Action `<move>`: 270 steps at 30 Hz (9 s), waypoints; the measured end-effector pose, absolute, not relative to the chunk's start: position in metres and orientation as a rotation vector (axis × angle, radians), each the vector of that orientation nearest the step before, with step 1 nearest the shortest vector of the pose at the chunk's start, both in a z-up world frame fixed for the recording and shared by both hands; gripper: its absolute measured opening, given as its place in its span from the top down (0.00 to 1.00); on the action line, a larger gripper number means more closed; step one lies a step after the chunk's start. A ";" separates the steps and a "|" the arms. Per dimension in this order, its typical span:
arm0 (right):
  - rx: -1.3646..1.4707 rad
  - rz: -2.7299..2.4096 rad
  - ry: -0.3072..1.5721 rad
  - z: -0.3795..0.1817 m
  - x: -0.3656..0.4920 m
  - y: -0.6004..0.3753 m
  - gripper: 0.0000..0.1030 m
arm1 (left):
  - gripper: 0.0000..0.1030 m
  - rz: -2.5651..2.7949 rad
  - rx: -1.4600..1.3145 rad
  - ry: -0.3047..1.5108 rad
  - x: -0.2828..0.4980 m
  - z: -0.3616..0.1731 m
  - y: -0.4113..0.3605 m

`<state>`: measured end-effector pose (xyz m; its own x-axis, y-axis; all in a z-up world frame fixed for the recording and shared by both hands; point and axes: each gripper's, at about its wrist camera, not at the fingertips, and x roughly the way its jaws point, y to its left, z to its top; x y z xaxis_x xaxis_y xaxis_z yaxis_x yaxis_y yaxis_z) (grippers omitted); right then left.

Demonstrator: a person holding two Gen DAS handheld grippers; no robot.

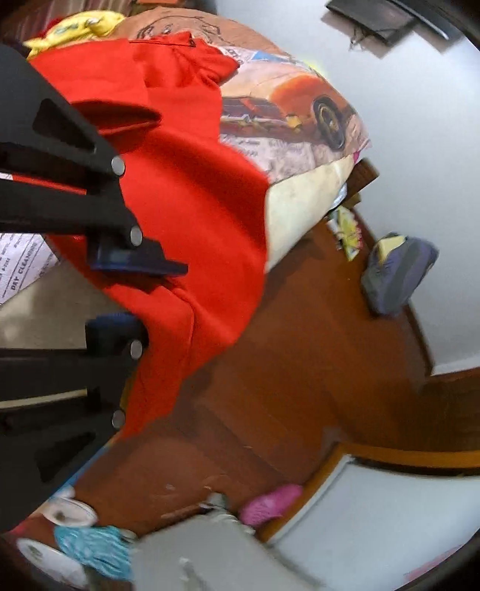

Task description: Fold large clothes

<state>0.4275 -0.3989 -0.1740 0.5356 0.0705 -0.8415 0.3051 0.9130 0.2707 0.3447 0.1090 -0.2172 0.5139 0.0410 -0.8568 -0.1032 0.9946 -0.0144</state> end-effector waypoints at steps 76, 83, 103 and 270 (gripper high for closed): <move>0.306 0.062 0.972 -0.098 0.443 -0.318 0.93 | 0.43 0.064 -0.114 0.985 0.318 -0.207 0.124; 0.197 0.305 0.818 0.004 0.425 -0.218 0.93 | 0.43 0.055 -0.144 0.941 0.303 -0.191 0.138; 0.063 0.702 1.264 -0.160 0.342 0.050 0.91 | 0.43 0.136 -0.244 0.952 0.233 -0.192 0.219; -0.255 0.644 0.961 -0.122 0.360 -0.122 0.91 | 0.98 -0.172 -0.065 0.882 0.372 -0.172 0.085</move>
